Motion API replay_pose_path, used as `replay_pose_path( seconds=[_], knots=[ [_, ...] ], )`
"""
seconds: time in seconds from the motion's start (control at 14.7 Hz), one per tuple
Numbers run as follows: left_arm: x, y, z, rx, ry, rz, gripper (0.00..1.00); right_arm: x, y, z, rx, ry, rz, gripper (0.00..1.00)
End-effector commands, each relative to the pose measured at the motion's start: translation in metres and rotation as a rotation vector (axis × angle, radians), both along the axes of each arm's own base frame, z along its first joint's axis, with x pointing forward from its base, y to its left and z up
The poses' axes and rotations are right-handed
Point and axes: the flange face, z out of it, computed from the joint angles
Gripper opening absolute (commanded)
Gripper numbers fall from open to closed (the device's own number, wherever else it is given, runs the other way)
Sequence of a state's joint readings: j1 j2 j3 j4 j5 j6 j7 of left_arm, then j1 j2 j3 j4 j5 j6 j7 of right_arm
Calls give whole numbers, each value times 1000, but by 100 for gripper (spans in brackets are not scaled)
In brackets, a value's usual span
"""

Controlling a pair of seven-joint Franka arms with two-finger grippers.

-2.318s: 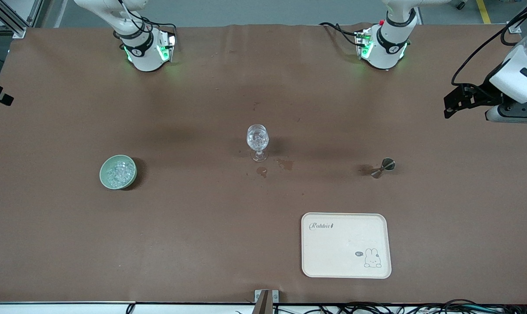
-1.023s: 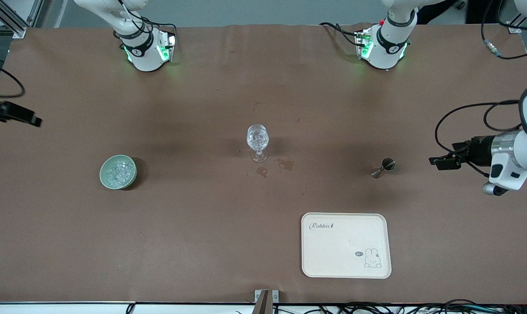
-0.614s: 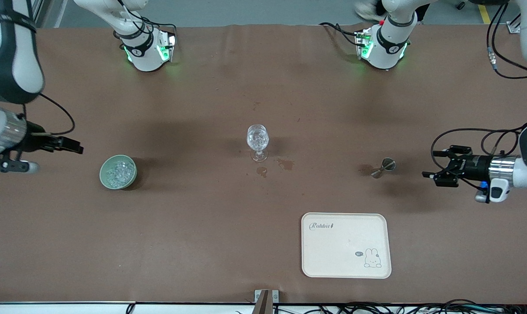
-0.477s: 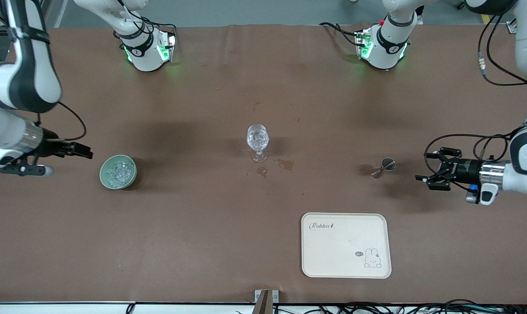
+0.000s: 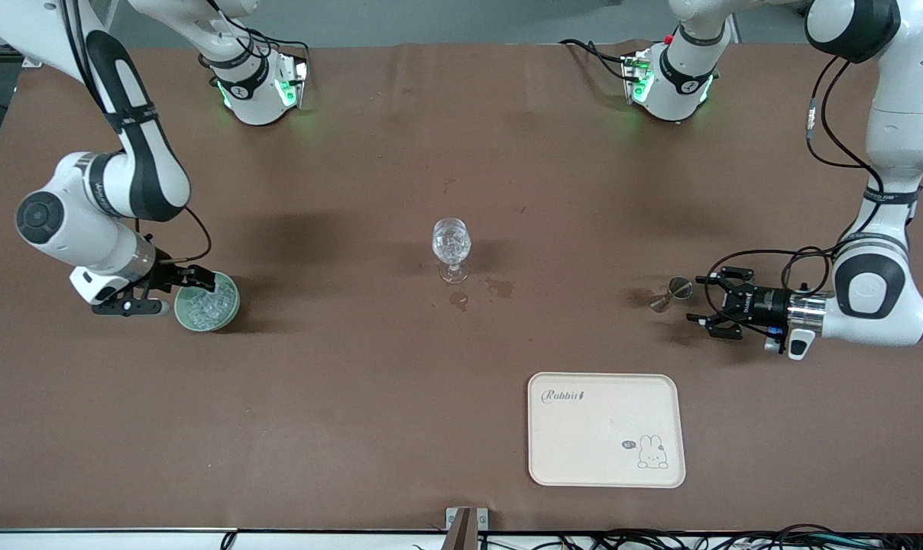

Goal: Pour wine and add ice with both arms
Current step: 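Reach the right gripper to the ice bowl while the left gripper reaches the jigger, then grasp an ice cube with the right gripper while the left gripper grasps the jigger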

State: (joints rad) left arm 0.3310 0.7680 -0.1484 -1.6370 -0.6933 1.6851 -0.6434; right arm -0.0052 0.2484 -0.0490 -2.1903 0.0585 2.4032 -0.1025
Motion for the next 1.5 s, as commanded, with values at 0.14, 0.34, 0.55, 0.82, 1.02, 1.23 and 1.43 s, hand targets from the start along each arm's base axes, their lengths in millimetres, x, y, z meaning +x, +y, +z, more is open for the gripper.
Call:
replay_pose_path(
  seconds=[0.14, 0.34, 0.55, 0.82, 1.02, 1.23, 1.43],
  knots=[
    [-7, -13, -16, -40, 12, -10, 83, -6, 1, -20, -10, -26, 21, 74],
    [-10, -16, -29, -82, 8, 5, 81, -7, -1, -29, -12, -15, 20, 66],
    [-10, -18, -31, -86, 10, 3, 75, -8, 0, -36, -12, -4, 21, 61],
    [-12, -21, -35, -103, 20, 18, 63, -10, 0, -43, -11, 9, 20, 54],
    [-13, -21, -36, -104, 22, 19, 55, -9, 0, -48, -13, 8, 18, 53],
    [-12, -21, -35, -104, 21, 18, 40, -11, -1, -50, -12, 19, 17, 48],
    [-4, -38, -23, -106, 10, -4, 1, -11, -1, -51, -11, 20, 12, 45]
  ],
)
